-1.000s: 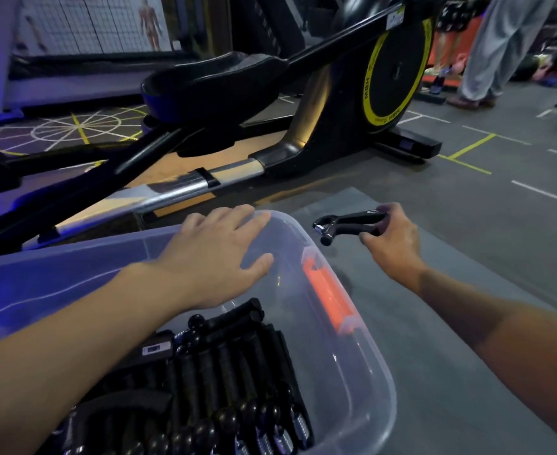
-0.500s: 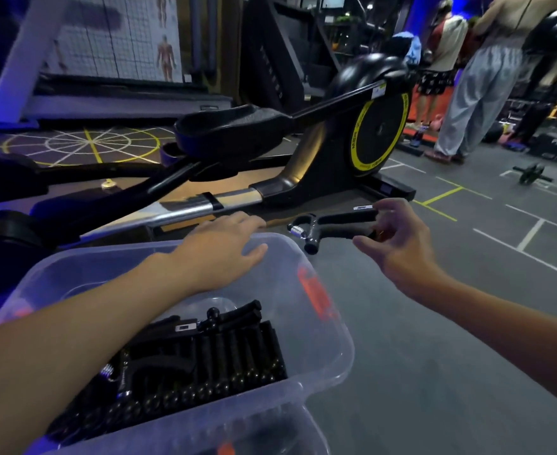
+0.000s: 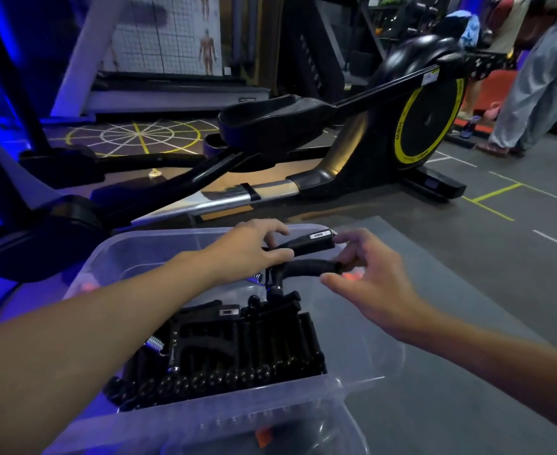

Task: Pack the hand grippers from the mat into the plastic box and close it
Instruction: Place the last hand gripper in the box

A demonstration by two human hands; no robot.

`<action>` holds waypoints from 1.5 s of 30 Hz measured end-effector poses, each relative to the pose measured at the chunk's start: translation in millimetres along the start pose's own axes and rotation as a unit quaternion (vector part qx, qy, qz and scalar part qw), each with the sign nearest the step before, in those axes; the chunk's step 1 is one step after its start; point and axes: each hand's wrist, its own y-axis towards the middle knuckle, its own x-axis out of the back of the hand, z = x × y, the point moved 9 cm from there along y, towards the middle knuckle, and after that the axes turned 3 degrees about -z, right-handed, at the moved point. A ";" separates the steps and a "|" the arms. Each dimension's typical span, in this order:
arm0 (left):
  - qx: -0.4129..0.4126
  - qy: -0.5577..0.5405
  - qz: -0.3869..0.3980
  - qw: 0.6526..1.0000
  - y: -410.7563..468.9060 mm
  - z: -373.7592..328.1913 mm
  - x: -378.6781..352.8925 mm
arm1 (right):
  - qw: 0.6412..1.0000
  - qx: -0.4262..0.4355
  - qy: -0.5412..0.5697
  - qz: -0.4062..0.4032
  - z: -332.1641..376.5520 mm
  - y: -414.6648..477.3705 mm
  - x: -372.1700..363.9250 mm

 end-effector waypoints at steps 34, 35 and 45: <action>-0.081 0.226 0.055 0.969 -11.1 20.1 -87.5 | 0.986 -0.016 -0.099 0.130 -38.1 -27.0 -13.2; -0.079 0.223 0.052 0.970 -10.3 20.4 -88.3 | 0.986 -0.016 -0.099 0.130 -38.3 -26.9 -13.2; -0.063 0.122 0.098 0.986 -9.3 32.9 -101.6 | 0.988 -0.009 -0.087 0.126 -37.7 -27.2 -13.6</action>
